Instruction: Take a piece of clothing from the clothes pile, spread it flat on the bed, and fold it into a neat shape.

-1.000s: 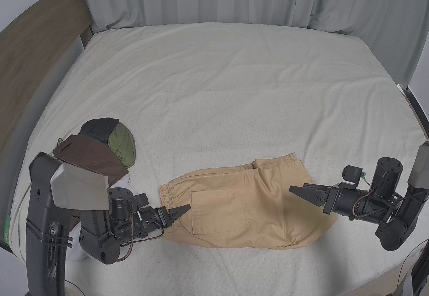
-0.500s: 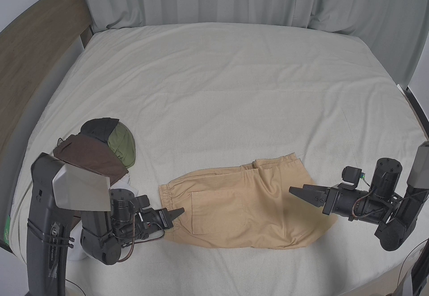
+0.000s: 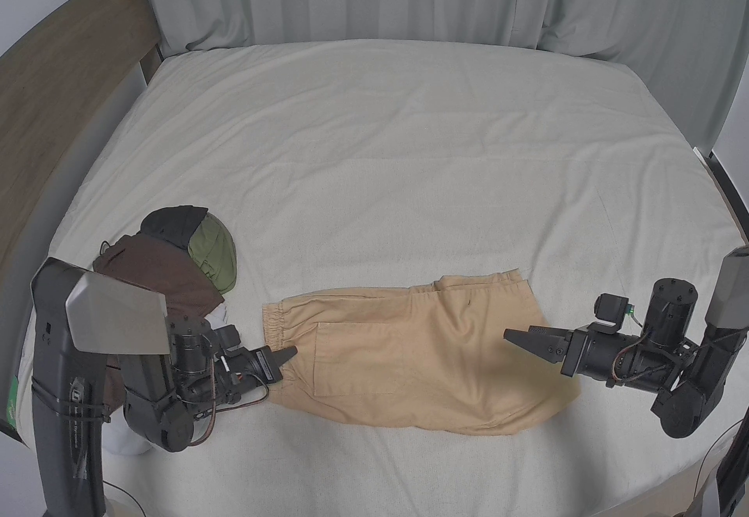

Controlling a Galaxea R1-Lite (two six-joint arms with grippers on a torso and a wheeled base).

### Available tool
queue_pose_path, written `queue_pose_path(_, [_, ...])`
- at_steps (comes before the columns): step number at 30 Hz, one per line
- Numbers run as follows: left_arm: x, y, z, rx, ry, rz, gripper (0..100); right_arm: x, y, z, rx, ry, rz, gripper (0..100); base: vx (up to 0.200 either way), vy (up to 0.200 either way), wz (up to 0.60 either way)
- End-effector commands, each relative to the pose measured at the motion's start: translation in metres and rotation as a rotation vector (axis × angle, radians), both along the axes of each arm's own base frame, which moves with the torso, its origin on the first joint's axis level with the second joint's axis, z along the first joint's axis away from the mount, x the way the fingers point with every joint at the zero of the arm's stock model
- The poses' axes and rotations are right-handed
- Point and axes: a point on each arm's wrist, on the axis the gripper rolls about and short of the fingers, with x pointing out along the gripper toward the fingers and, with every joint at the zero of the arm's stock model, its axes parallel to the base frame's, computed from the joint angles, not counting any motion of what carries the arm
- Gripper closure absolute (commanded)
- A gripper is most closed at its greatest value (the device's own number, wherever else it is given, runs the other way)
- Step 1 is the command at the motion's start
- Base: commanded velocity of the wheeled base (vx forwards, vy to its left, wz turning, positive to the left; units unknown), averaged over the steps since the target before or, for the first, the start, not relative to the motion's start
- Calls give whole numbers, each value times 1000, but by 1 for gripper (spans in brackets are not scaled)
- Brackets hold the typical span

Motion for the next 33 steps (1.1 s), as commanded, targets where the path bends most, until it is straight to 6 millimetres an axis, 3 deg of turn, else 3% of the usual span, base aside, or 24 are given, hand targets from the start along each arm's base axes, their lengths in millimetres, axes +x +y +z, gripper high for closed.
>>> queue_pose_path(1, [0, 15, 11, -16, -18, 22, 100, 2, 0, -4, -4, 15, -5, 0, 0, 0, 0])
queue_pose_path(25, [-11, 36, 14, -49, 23, -26, 100, 5, -3, -11, -20, 24, -17, 0, 0, 0, 0])
queue_pose_path(33, [-17, 50, 25, -86, 19, -65, 100, 5, -3, -10, -20, 23, -17, 0, 0, 0, 0])
